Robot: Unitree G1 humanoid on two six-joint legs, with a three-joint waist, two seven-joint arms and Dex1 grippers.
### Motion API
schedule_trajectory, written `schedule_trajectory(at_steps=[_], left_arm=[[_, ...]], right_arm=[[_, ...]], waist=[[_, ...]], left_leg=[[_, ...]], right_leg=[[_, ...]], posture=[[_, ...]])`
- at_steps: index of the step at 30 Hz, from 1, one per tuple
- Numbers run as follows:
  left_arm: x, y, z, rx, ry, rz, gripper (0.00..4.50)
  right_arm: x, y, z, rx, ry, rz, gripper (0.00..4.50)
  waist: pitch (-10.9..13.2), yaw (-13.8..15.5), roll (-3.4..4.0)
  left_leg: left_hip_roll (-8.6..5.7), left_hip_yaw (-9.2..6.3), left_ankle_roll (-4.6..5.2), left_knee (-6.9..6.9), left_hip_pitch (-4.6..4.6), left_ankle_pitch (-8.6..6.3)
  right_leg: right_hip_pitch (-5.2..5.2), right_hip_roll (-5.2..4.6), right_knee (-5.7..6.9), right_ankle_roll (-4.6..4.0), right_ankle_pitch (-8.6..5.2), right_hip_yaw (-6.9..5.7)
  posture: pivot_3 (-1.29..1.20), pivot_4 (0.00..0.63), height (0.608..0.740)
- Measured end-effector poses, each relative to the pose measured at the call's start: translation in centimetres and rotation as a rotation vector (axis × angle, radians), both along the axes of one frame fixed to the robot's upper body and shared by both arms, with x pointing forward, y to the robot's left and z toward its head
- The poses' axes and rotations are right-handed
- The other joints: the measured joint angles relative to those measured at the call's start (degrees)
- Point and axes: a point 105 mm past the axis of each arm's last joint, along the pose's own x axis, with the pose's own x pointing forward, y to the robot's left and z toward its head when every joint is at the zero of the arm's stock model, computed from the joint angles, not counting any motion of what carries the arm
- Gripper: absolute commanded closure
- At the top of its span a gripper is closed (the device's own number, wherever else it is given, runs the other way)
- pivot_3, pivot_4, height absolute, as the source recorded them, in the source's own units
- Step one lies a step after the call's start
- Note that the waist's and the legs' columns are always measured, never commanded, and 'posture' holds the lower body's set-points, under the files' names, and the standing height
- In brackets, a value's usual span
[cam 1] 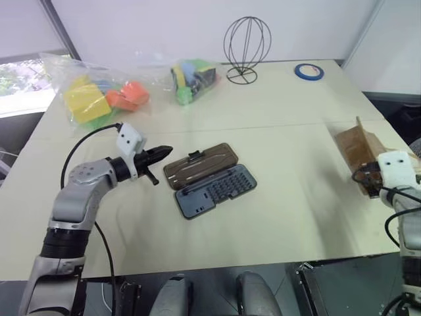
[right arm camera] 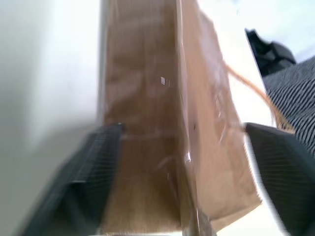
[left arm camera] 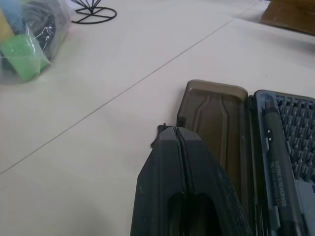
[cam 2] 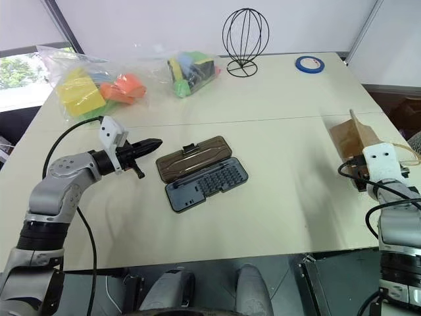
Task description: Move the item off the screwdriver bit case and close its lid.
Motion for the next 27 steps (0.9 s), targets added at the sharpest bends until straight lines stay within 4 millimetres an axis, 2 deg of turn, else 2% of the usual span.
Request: schedule_trajectory(at_steps=[3,7,9,12,14,17,22,27], left_arm=[[0.0,0.0,0.0,0.004,0.000,-0.001,4.50],[-0.1,0.0,-0.1,0.010,0.000,-0.010,4.50],[-0.1,0.0,-0.3,0.012,0.007,-0.008,4.50],[-0.1,-0.1,-0.4,0.007,0.008,-0.011,4.50],[-0.1,-0.2,-0.4,0.003,0.009,-0.011,4.50],[-0.1,-0.1,-0.5,0.000,0.012,-0.003,4.50],[-0.2,0.0,-0.7,-0.007,0.011,0.018,4.50],[-0.6,0.0,-0.7,-0.004,0.001,0.027,4.50]], right_arm=[[0.2,0.7,3.5,-0.013,-0.063,0.021,0.03],[1.0,3.5,11.0,-0.048,-0.211,0.129,0.03],[2.3,6.2,14.0,-0.003,-0.271,0.239,0.03],[4.2,11.0,15.9,0.053,-0.293,0.442,0.03],[5.6,13.6,15.0,0.103,-0.243,0.557,0.03],[7.7,17.1,11.3,0.193,-0.096,0.703,0.03],[10.2,22.1,7.2,0.252,0.057,0.897,0.03],[12.1,25.5,3.6,0.304,0.155,0.969,0.03]], waist=[[0.02,0.02,0.03],[0.03,-0.33,0.07],[0.04,-0.51,0.09],[0.05,-0.34,0.05],[0.05,-0.25,0.02],[0.06,0.12,0.01],[0.06,-0.41,0.01],[0.06,-1.40,0.01]], left_leg=[[-0.01,-0.02,0.00,0.01,0.00,0.00],[0.04,-0.08,0.01,-0.02,0.02,0.00],[0.05,-0.02,0.01,-0.02,0.01,0.00],[0.06,-0.11,0.01,-0.02,0.00,0.00],[0.04,-0.11,0.01,-0.03,-0.02,0.00],[-0.01,-0.12,-0.03,-0.01,-0.13,0.02],[-0.01,-0.13,-0.34,0.01,-0.30,0.19],[0.00,-0.15,-0.39,-0.02,-0.35,0.22]], right_leg=[[0.00,-0.01,0.00,0.00,0.00,0.00],[-0.01,0.06,0.02,0.00,0.00,-0.06],[-0.04,0.04,0.00,0.00,0.00,0.01],[-0.02,0.05,-0.01,0.00,0.00,-0.06],[-0.01,0.03,-0.02,0.00,0.00,-0.06],[-0.07,-0.02,-0.03,0.00,0.00,-0.07],[-0.30,-0.02,0.00,0.00,0.00,-0.08],[-0.39,-0.02,0.08,0.00,0.00,-0.08]], posture=[[0.00,0.150,0.740],[0.00,0.150,0.740],[0.00,0.150,0.740],[0.00,0.150,0.740],[0.00,0.150,0.740],[0.00,0.150,0.740],[0.00,0.150,0.740],[0.00,0.150,0.740]])
